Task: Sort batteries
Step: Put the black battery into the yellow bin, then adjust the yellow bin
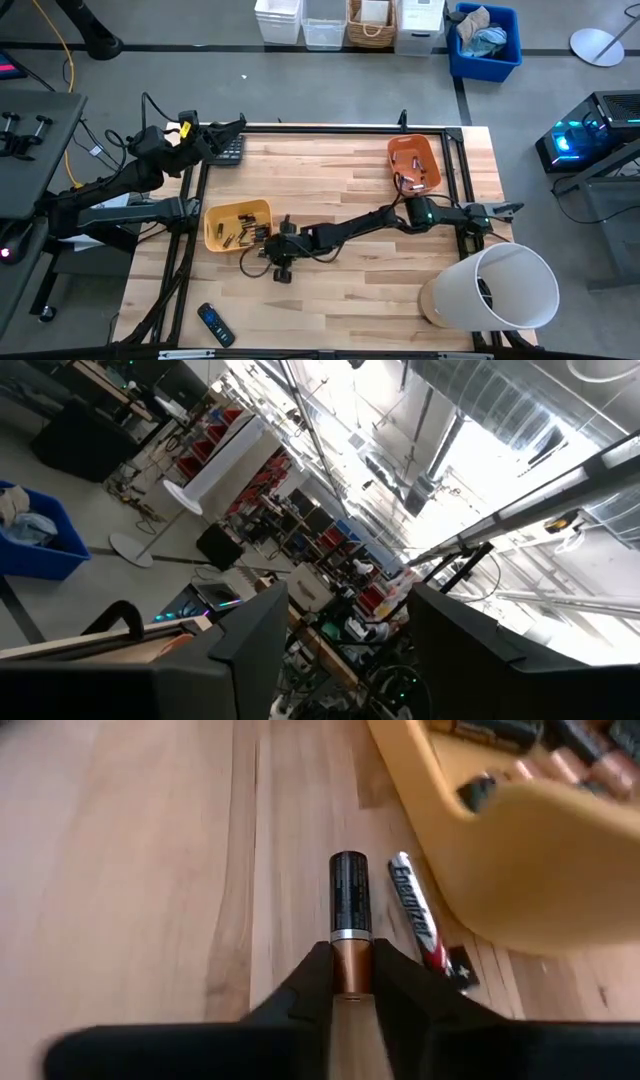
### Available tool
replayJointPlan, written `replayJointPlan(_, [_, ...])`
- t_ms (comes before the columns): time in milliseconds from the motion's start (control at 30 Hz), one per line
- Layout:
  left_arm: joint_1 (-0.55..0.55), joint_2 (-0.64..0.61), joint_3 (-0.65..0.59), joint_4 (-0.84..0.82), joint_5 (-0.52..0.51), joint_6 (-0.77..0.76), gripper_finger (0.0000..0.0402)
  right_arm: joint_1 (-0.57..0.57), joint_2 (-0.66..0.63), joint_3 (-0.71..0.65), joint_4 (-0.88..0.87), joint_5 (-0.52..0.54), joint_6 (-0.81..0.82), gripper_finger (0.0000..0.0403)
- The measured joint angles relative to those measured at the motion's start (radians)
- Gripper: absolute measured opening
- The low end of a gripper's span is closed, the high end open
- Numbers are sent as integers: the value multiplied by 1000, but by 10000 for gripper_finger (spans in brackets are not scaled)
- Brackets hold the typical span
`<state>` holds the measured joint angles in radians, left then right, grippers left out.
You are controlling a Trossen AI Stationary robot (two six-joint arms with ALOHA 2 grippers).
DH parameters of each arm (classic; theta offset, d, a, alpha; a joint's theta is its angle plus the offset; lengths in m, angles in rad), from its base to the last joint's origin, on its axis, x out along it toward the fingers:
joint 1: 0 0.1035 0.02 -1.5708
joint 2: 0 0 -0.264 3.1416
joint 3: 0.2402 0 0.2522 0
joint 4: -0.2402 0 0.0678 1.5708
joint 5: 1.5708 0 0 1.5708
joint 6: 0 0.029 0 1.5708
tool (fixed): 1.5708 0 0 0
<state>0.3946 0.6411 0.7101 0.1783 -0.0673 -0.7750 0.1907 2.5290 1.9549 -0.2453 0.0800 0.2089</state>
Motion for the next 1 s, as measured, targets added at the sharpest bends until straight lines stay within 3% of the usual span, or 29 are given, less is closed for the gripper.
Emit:
replayJointPlan(67, [0, 0, 0, 0, 0, 0, 195, -9, -16, -3, -18, -51, 38, 37])
replayJointPlan(167, [0, 0, 0, 0, 0, 0, 195, -10, -54, -9, -53, -97, 34, 37])
replayJointPlan(300, [0, 0, 0, 0, 0, 0, 195, -2, -156, -11, -43, -142, -103, 37])
replayJointPlan(433, [0, 0, 0, -1, 0, 0, 195, -29, -218, -1, 42, -85, -184, 37])
replayJointPlan(667, [-1, 0, 0, -2, 3, 0, 195, -97, -154, -8, 137, -55, -155, 41])
replayJointPlan(733, [-2, 2, 0, -2, 3, 0, 195, -107, -141, -7, 141, -54, -117, 72])
replayJointPlan(867, [-2, 2, 0, -3, 4, 0, 195, -113, -139, -8, 113, -53, -56, 175])
replayJointPlan(1000, [-2, 2, 0, -3, 8, 0, 195, -122, -199, -8, 14, -67, -53, 256])
